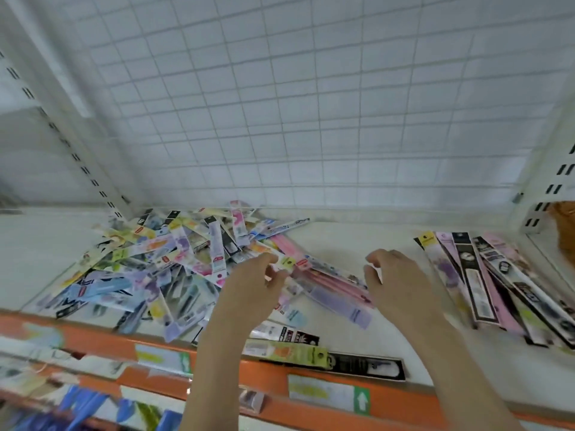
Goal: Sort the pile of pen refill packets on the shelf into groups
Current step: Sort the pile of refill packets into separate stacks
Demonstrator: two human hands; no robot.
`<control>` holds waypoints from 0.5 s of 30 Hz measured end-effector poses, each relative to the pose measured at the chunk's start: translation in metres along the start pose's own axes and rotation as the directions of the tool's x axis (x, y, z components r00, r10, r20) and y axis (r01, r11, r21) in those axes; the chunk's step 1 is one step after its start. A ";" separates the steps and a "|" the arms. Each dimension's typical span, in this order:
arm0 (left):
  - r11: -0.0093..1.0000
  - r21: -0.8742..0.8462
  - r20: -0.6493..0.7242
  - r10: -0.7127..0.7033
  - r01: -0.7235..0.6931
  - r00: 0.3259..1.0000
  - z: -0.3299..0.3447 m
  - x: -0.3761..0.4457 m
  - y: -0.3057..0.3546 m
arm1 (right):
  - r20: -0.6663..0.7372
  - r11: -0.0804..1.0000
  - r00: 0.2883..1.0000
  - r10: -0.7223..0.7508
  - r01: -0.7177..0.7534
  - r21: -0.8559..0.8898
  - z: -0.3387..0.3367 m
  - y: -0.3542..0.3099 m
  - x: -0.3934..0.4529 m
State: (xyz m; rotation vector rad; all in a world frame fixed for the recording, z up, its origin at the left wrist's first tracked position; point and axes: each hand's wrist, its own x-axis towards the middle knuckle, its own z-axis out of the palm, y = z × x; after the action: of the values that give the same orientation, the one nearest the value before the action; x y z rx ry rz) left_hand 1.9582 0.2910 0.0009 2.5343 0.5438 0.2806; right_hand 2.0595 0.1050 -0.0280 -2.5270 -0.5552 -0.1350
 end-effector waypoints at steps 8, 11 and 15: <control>0.998 0.051 -0.152 0.039 -0.031 0.988 -0.050 0.002 -0.089 | 0.070 0.997 0.994 -0.082 0.081 0.018 0.042 -0.080 0.004; 0.997 0.054 -0.154 0.064 -0.056 0.986 -0.059 0.007 -0.118 | 0.077 0.995 0.992 -0.101 0.102 -0.003 0.057 -0.098 0.001; 0.992 0.065 -0.119 0.113 -0.106 0.986 -0.068 0.014 -0.145 | 0.086 0.996 0.993 -0.082 0.085 -0.031 0.074 -0.115 -0.006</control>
State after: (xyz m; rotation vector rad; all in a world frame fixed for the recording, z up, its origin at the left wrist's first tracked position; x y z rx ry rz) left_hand 1.9038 0.4414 -0.0190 2.6203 0.4658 0.4695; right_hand 2.0057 0.2300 -0.0353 -2.5538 -0.6979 -0.0688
